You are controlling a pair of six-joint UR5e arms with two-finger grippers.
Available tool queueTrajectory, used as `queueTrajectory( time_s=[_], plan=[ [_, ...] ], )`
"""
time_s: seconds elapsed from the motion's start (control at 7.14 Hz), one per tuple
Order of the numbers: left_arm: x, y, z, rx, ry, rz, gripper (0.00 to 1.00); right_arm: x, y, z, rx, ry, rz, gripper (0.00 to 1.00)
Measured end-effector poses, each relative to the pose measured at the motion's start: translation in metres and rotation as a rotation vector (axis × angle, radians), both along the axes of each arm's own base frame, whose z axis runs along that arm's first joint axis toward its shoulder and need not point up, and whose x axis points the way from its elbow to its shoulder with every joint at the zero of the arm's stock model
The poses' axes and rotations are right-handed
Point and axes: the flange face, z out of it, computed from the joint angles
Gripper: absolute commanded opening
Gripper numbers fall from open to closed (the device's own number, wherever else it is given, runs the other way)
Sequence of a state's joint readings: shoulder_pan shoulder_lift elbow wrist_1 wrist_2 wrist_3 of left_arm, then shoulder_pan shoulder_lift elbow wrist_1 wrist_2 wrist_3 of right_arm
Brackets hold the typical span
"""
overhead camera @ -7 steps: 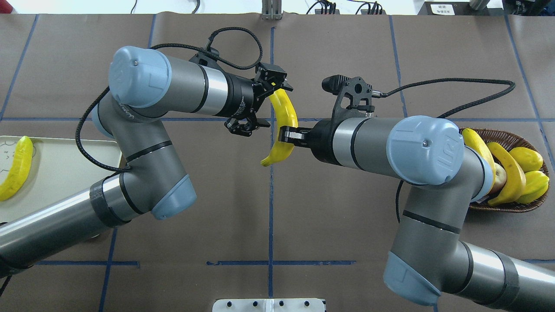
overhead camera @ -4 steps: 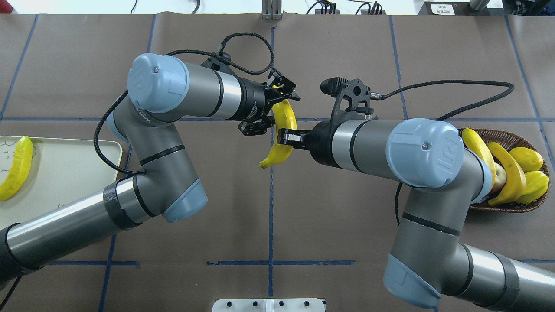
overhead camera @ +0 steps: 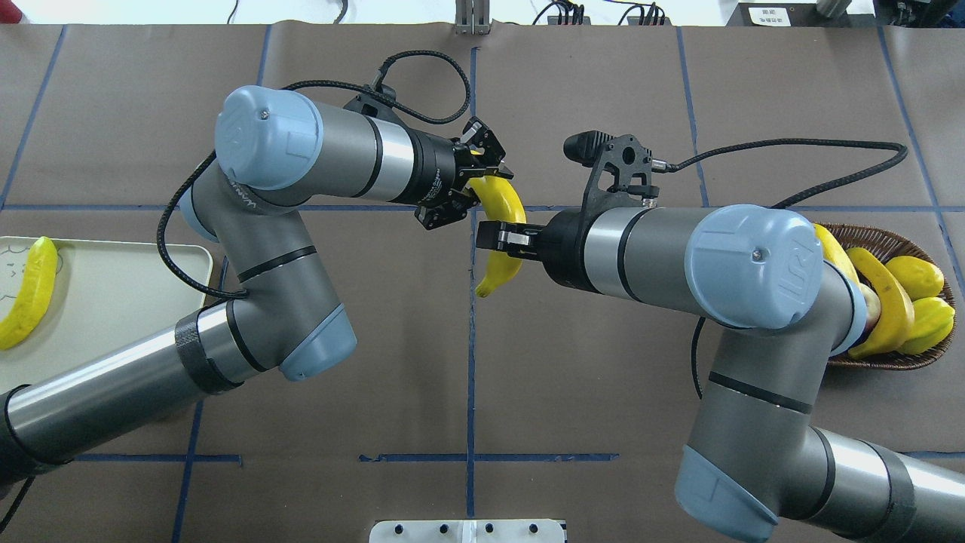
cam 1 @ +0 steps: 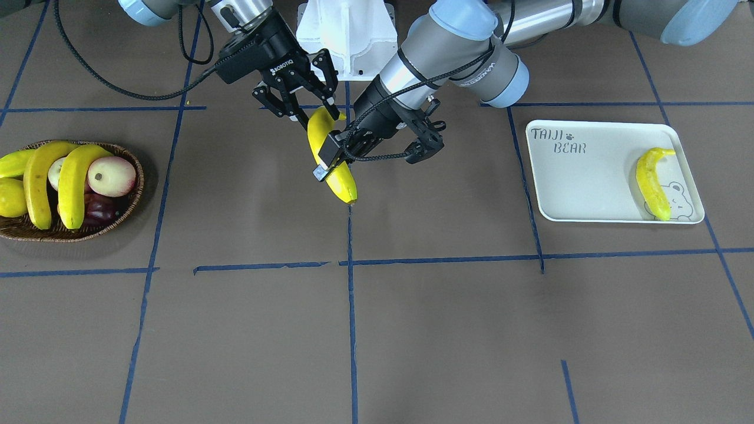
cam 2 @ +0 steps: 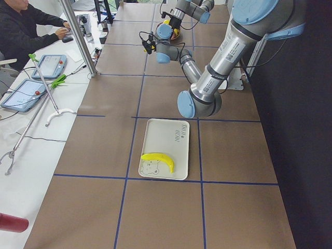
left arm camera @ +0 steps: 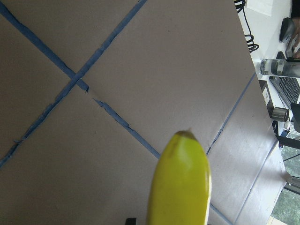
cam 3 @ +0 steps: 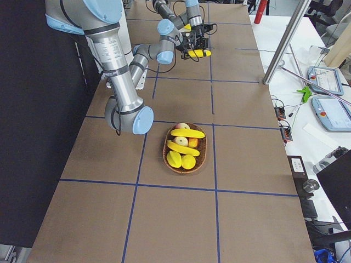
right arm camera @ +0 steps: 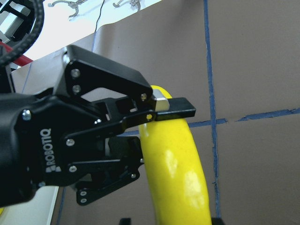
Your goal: Transfer all bananas from basket to plate
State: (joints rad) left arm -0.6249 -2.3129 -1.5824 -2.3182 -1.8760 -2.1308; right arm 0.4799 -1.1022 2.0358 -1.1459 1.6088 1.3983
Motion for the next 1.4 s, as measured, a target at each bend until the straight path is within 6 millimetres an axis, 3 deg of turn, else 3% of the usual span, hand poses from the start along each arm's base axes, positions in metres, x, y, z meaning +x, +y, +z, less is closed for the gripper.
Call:
queueTrajectory(
  time_s=[0.28,0.42,0.56,0.84,1.12,1.26,1.4],
  plan=[
    [-0.009,-0.008,0.007,-0.009,-0.01,-0.005,0.0,0.009,0.002,-0.001,0.004,-0.009,-0.002,1.0],
    [-0.024,-0.02,0.026,-0.019,-0.038,0.012,0.0,0.02,0.004,0.002,0.004,-0.013,-0.01,1.0],
    [-0.051,-0.036,0.063,-0.005,-0.092,0.041,0.0,0.04,0.004,0.01,-0.005,-0.013,-0.03,1.0],
    [-0.124,-0.052,0.171,0.097,-0.25,0.073,0.0,0.086,-0.009,0.034,-0.044,0.002,-0.067,1.0],
    [-0.199,-0.017,0.305,0.24,-0.467,0.129,0.0,0.128,-0.026,0.062,-0.092,0.03,-0.077,1.0],
    [-0.236,0.003,0.36,0.293,-0.565,0.163,0.0,0.141,-0.031,0.073,-0.109,0.043,-0.078,1.0],
    [-0.261,0.02,0.401,0.321,-0.642,0.189,0.07,0.147,-0.034,0.079,-0.118,0.051,-0.076,1.0]
  ],
)
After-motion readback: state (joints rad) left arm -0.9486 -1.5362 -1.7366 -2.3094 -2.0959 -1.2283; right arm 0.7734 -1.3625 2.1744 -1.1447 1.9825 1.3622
